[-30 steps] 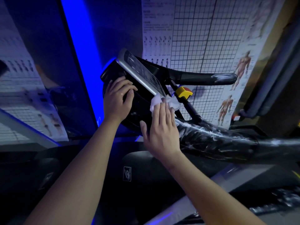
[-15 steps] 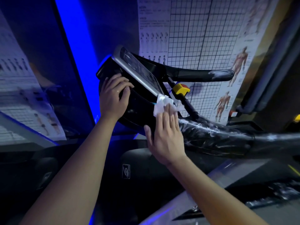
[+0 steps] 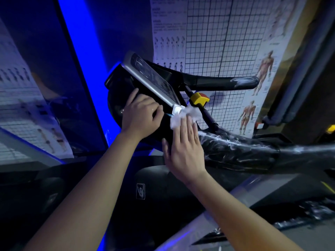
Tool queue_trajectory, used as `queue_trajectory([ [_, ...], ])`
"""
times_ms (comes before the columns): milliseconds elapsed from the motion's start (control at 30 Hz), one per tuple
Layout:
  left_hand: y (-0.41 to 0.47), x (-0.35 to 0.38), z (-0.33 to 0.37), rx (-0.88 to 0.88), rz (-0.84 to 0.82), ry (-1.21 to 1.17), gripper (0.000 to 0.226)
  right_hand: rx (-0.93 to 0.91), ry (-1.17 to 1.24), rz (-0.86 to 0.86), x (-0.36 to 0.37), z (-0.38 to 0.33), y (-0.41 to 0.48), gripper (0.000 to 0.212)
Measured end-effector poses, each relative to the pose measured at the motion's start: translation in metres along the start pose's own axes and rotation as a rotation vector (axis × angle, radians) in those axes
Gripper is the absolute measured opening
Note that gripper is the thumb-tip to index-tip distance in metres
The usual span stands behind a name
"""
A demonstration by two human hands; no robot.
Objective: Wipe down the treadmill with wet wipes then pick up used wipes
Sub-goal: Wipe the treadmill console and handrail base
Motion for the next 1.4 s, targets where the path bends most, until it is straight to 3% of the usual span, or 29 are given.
queue_trajectory([
  [100, -0.002, -0.001, 0.0, 0.008, 0.031, 0.038, 0.027, 0.003, 0.011, 0.018, -0.003, 0.003, 0.011, 0.064],
  [233, -0.004, -0.002, 0.003, 0.024, 0.073, 0.038, 0.025, -0.132, -0.035, 0.003, 0.011, 0.025, -0.05, 0.068],
  [333, -0.004, -0.002, 0.004, 0.016, 0.097, 0.029, 0.025, -0.127, -0.112, -0.033, 0.026, 0.034, -0.079, 0.065],
  [600, -0.004, -0.003, 0.005, -0.002, 0.104, 0.041, 0.025, 0.047, 0.063, -0.011, -0.007, 0.006, 0.013, 0.065],
  [867, -0.004, -0.004, 0.006, -0.016, 0.106, 0.016, 0.027, -0.072, -0.097, -0.062, 0.02, 0.044, -0.079, 0.074],
  [1133, -0.003, -0.006, 0.008, -0.019, 0.084, 0.022, 0.025, 0.064, 0.046, -0.056, -0.009, 0.013, 0.015, 0.073],
  [1400, -0.005, -0.004, 0.006, -0.013, 0.108, 0.014, 0.027, -0.092, -0.046, -0.098, 0.006, 0.037, -0.069, 0.084],
])
Point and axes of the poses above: each hand's wrist, its own y-axis towards the middle knuckle, its own x-axis out of the palm, z = x × y, the point moved 6 cm from there along y, towards the middle knuckle, and after that the axes turned 9 degrees about x, right-handed, at the moved point
